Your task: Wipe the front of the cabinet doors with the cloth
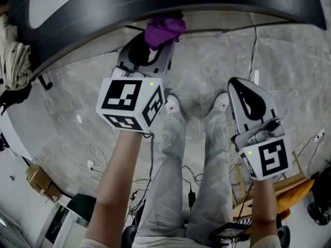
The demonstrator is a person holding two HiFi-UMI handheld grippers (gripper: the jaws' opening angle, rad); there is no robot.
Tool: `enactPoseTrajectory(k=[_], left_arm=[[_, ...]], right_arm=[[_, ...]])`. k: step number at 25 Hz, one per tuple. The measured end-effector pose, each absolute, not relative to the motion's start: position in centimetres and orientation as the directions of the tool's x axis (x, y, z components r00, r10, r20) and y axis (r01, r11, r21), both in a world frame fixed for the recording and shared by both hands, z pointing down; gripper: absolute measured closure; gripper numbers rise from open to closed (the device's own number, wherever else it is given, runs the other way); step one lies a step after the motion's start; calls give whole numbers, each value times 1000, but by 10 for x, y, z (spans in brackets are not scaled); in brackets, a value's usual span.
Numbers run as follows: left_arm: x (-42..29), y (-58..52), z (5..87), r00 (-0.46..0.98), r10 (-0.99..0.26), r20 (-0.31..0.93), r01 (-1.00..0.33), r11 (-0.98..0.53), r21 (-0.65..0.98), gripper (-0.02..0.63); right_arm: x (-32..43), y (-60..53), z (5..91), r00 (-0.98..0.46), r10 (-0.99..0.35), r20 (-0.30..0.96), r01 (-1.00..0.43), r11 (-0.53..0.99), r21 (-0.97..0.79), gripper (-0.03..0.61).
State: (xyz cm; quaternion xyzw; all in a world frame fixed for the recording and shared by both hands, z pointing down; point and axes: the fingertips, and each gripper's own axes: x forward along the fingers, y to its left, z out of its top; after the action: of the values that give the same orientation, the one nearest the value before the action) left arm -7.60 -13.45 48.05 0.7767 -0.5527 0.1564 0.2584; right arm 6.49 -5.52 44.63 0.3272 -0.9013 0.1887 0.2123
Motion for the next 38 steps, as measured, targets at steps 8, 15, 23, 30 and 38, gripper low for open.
enactPoseTrajectory(k=[8,15,23,30,38], left_arm=[[-134,-119,484,238,-797,555,-969,-154,193,474],[-118,-106,485,198,-820,537,-973,-96,212,476],[-8,-104,509,265,-780,567,-958,-145,248,476],[105,-137,527,409,-715,566,-911,-291,291,476],[185,-170,549,470,-659,587,-883,-356,306,475]], right_arm=[[30,-51,443,-722,-478,501,-638,740,-213,551],[35,-52,451,-756,-420,502,-583,781,-225,551],[108,-64,458,-752,-413,514,-592,767,-249,551],[191,-62,477,-704,-450,549,-661,697,-276,551],[269,-71,498,-652,-502,568,-730,617,-293,551]])
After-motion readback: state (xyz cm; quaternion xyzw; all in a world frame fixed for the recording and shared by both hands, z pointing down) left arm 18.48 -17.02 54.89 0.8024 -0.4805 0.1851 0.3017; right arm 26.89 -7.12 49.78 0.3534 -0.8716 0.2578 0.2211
